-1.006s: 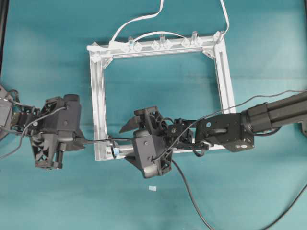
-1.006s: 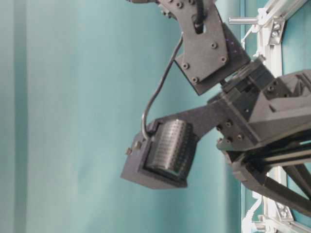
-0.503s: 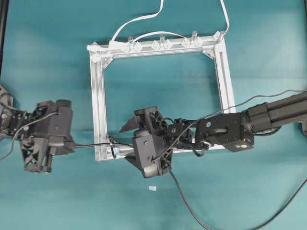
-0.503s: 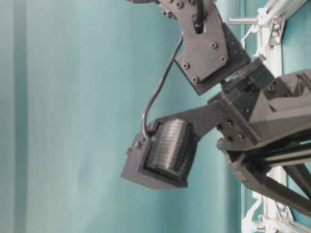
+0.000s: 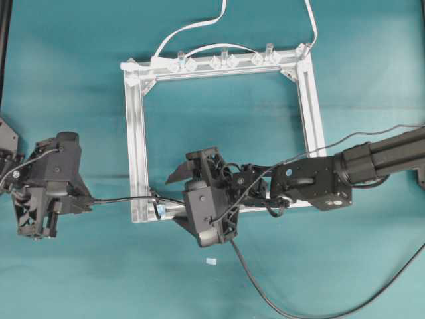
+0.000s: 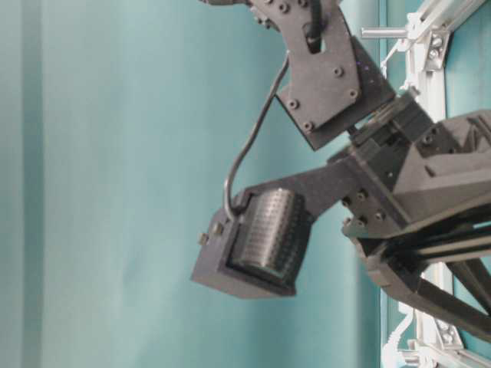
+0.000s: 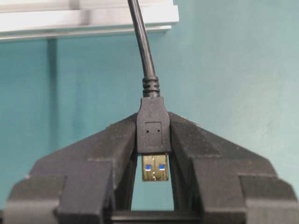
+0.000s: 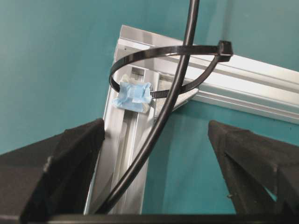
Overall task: Insert the wire through the string loop located on the left side.
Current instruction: 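Pull the USB plug leftward through the loop with the left gripper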
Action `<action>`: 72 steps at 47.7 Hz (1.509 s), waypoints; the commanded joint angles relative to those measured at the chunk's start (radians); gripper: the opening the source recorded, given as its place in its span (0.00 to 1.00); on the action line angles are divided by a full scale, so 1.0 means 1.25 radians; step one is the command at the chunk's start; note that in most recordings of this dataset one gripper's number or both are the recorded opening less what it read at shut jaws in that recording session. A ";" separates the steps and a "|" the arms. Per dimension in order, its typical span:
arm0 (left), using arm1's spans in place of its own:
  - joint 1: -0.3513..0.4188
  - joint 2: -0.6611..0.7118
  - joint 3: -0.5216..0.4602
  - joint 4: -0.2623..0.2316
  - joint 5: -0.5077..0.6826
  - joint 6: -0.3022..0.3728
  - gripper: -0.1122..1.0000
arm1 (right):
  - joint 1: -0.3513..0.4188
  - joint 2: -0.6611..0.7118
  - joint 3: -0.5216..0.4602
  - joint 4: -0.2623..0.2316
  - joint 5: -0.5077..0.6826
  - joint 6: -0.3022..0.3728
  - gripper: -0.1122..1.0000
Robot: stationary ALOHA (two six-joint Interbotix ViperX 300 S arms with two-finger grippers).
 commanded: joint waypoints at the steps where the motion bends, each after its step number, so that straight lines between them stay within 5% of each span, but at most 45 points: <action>1: -0.004 -0.004 -0.009 -0.001 -0.007 -0.005 0.27 | 0.000 -0.039 -0.007 -0.001 -0.004 0.001 0.94; 21: -0.004 0.021 -0.013 0.002 -0.001 0.001 0.28 | 0.001 -0.039 -0.009 -0.001 -0.002 0.001 0.94; 32: -0.002 0.013 -0.015 0.005 0.021 0.005 0.79 | 0.001 -0.039 -0.007 -0.002 -0.004 0.001 0.94; 37: -0.004 0.006 -0.017 0.007 0.021 0.007 0.68 | 0.001 -0.040 -0.007 -0.002 -0.004 0.001 0.94; 56: 0.013 -0.082 -0.020 0.017 0.023 0.070 0.68 | -0.011 -0.079 -0.007 -0.001 -0.007 0.001 0.94; 72: 0.086 -0.168 -0.005 0.017 0.023 0.118 0.68 | -0.040 -0.120 0.001 -0.002 -0.013 0.001 0.94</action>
